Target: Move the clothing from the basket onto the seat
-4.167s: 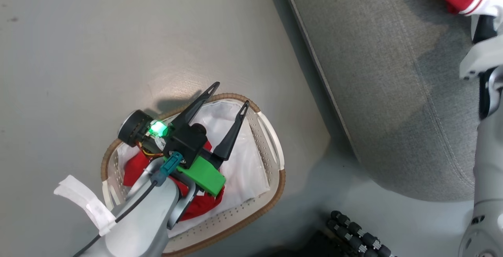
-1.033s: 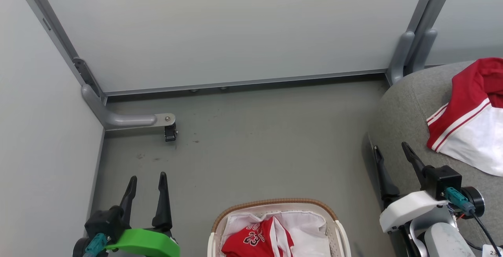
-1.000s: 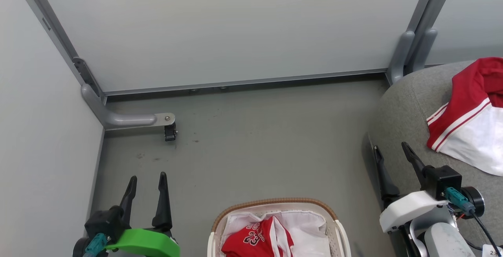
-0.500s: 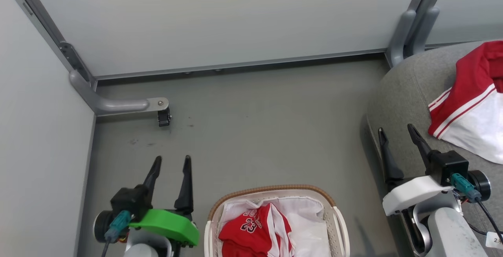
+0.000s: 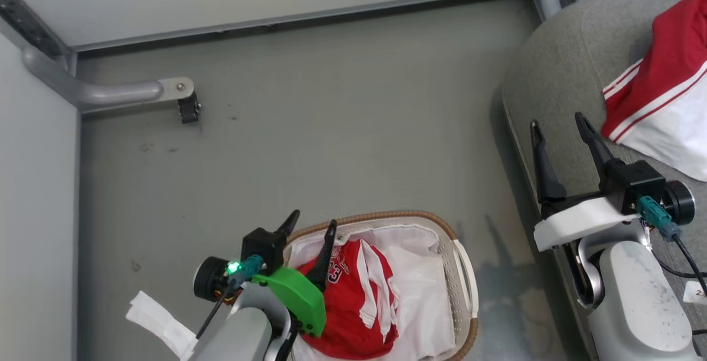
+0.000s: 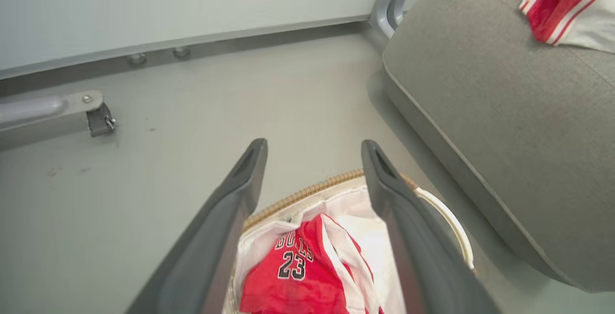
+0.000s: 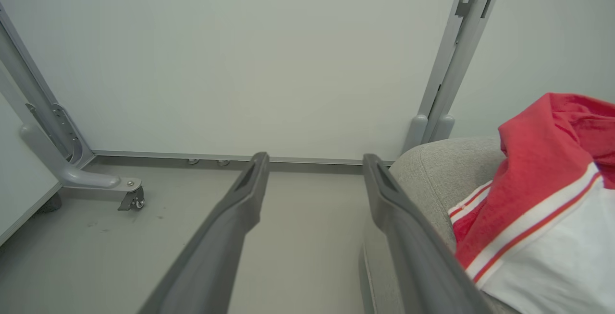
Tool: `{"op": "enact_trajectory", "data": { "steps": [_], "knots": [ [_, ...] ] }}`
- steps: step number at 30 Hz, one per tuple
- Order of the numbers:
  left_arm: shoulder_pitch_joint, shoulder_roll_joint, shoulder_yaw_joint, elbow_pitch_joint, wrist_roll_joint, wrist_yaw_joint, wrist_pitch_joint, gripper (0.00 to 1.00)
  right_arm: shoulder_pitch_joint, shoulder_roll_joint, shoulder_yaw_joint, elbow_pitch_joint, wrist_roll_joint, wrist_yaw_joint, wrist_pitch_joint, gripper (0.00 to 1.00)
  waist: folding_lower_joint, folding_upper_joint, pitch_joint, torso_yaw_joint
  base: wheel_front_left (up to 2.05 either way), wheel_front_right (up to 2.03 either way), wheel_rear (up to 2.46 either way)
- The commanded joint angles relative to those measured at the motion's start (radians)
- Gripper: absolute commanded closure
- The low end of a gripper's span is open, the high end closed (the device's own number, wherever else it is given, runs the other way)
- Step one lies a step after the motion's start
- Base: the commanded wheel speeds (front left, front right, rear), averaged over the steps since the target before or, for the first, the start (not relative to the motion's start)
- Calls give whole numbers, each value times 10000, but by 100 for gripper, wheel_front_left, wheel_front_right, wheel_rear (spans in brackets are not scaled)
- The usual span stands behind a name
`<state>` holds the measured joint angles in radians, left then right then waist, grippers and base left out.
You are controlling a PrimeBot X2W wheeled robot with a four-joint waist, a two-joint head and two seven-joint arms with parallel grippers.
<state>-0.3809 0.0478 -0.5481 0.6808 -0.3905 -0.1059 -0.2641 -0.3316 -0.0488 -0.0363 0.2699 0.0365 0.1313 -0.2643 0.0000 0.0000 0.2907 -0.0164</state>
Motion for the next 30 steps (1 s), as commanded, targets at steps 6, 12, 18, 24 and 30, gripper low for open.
{"op": "enact_trajectory", "data": {
  "steps": [6, 12, 18, 24, 30],
  "knots": [
    [-723, 52, -1489, 1268, -863, 19, -6, 0, -555, -30, 216, -252, 217, -11, -3, 0, 0, 0, 1743, -1182, 0, 0, 0],
    [-1588, 57, -2541, 2506, -1208, 203, 39, 0, -1009, -27, 355, -546, 458, -11, -3, 0, 0, 0, 2753, -1714, 0, 0, 0],
    [-2374, 60, -2910, 3502, -1374, 463, 45, 0, -1411, -22, 484, -855, 761, -9, -3, 0, 0, 0, 3721, -2115, 0, 0, 0],
    [-2961, 60, -3109, 4306, -1360, 540, 8, 0, -1822, -24, 726, -1092, 1100, -9, -3, 0, 0, 0, 4564, -2443, 0, 0, 0],
    [-3377, 59, -3147, 5004, -1354, 662, 3, 0, -2156, -25, 990, -1244, 1440, -9, -3, 0, 0, 0, 5173, -2772, 0, 0, 0]
  ]
}}
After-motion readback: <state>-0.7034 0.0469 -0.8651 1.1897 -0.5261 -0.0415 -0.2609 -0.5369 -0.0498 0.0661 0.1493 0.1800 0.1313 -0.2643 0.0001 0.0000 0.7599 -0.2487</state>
